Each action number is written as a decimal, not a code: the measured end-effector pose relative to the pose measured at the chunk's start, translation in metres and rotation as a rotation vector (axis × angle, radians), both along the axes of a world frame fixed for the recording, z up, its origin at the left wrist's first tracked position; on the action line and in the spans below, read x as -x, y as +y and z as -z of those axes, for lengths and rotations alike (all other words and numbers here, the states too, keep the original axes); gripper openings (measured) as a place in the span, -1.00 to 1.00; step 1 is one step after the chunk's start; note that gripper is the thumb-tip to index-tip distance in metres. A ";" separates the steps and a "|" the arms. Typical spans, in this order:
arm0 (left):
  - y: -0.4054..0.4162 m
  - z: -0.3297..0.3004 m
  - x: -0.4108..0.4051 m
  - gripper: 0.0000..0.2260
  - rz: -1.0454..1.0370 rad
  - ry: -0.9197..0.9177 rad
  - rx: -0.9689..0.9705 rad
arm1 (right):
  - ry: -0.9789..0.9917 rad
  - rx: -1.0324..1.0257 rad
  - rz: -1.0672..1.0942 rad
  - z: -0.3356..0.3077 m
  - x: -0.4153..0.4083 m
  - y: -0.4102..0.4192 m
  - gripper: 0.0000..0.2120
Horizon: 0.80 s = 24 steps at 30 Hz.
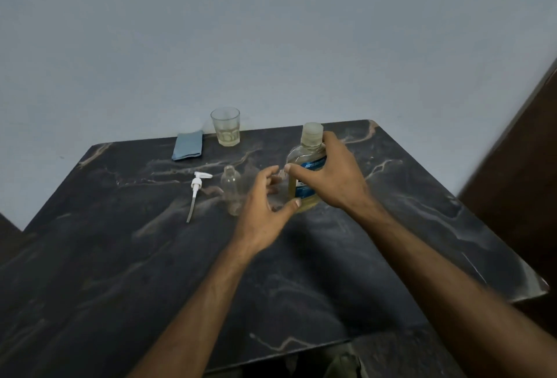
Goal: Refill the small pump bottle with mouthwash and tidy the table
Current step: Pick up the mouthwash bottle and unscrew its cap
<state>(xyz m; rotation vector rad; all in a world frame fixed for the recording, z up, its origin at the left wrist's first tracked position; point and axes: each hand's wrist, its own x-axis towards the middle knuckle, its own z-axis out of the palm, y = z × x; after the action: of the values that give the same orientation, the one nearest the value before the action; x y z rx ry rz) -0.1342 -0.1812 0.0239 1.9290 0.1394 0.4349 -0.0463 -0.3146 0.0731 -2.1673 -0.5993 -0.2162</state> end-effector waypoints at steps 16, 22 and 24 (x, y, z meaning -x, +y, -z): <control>-0.029 0.046 -0.006 -0.67 -0.023 0.015 0.087 | -0.007 0.043 -0.041 0.038 0.045 -0.011 -0.42; -0.030 0.052 -0.004 -0.67 -0.008 -0.033 0.065 | 0.065 -0.161 -0.074 0.026 0.041 -0.007 -0.47; -0.030 0.055 -0.004 -0.66 -0.011 -0.008 0.094 | 0.074 -0.247 -0.057 0.016 0.038 -0.001 -0.49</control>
<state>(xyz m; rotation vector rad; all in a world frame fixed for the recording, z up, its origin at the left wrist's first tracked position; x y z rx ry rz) -0.1306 -0.2117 -0.0311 1.8353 0.1628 0.4357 -0.0844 -0.3159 0.0571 -1.9096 -0.5609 -0.1687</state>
